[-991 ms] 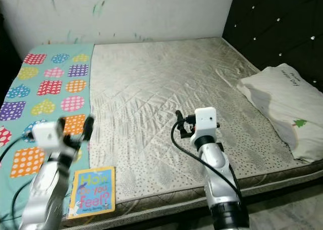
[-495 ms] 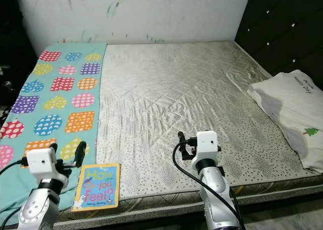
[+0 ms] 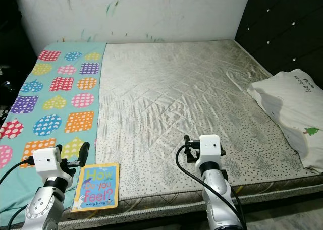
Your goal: Clean up the room
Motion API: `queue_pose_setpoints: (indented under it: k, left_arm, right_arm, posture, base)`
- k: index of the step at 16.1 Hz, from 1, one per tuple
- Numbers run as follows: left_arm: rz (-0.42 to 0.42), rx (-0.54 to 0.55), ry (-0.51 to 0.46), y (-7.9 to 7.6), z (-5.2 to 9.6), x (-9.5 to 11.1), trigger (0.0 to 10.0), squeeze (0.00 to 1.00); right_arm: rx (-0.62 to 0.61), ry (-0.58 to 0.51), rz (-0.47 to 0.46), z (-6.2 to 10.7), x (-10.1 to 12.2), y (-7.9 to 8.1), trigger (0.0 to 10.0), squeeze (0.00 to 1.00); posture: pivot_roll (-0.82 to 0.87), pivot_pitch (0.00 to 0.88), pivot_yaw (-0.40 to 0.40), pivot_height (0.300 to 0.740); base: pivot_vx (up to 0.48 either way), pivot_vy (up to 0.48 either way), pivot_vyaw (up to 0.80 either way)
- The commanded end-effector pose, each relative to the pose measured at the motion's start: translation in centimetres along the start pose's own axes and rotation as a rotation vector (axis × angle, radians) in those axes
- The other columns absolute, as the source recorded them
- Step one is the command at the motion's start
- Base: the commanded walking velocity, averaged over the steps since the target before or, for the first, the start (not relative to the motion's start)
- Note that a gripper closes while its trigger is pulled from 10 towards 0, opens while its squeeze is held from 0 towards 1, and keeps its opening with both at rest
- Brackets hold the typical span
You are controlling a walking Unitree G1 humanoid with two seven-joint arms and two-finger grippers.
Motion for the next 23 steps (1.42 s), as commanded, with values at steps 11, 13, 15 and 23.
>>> queue_pose_setpoints:
  k: [11, 13, 15, 23]
  left_arm:
    - [-0.004, -0.021, -0.009, -0.4, -0.22, -0.14, 10.0, 0.0]
    - [-0.004, -0.024, -0.01, -0.43, -0.2, -0.14, 10.0, 0.0]
    - [-0.003, -0.024, -0.011, -0.49, -0.19, -0.14, 10.0, 0.0]
    - [0.004, -0.027, -0.008, -0.68, -0.36, -0.28, 10.0, 0.0]
  right_arm:
    - [0.014, -0.011, 0.029, -0.08, 0.1, -0.13, 10.0, 0.0]
    - [0.018, -0.01, 0.034, -0.06, 0.07, -0.1, 10.0, 0.0]
    - [0.018, -0.01, 0.029, -0.01, 0.06, -0.17, 10.0, 0.0]
    - [0.044, -0.016, 0.063, 0.03, 0.23, 0.04, 10.0, 0.0]
  posture:
    - [-0.04, 0.0, -0.034, 0.74]
    - [-0.04, 0.0, -0.034, 0.74]
    - [-0.04, 0.0, -0.034, 0.74]
    - [-0.05, 0.0, -0.037, 0.74]
  base:
    - [0.0, 0.209, -0.37]
    - [0.0, 0.133, 0.0]
    - [0.0, 0.0, 0.0]
    - [0.0, 0.285, 0.5]
Point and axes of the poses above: a point about 5 cm out from each wrist's last joint towards the gripper, its own z axis pointing back from the gripper into the wrist, its own x axis along the axis of the wrist's last joint, y = z × x, the point moved 5 cm from there along -z, pointing out of the wrist towards the gripper, and after that the axes turned 11 degrees about -z, right-handed, at the moved point
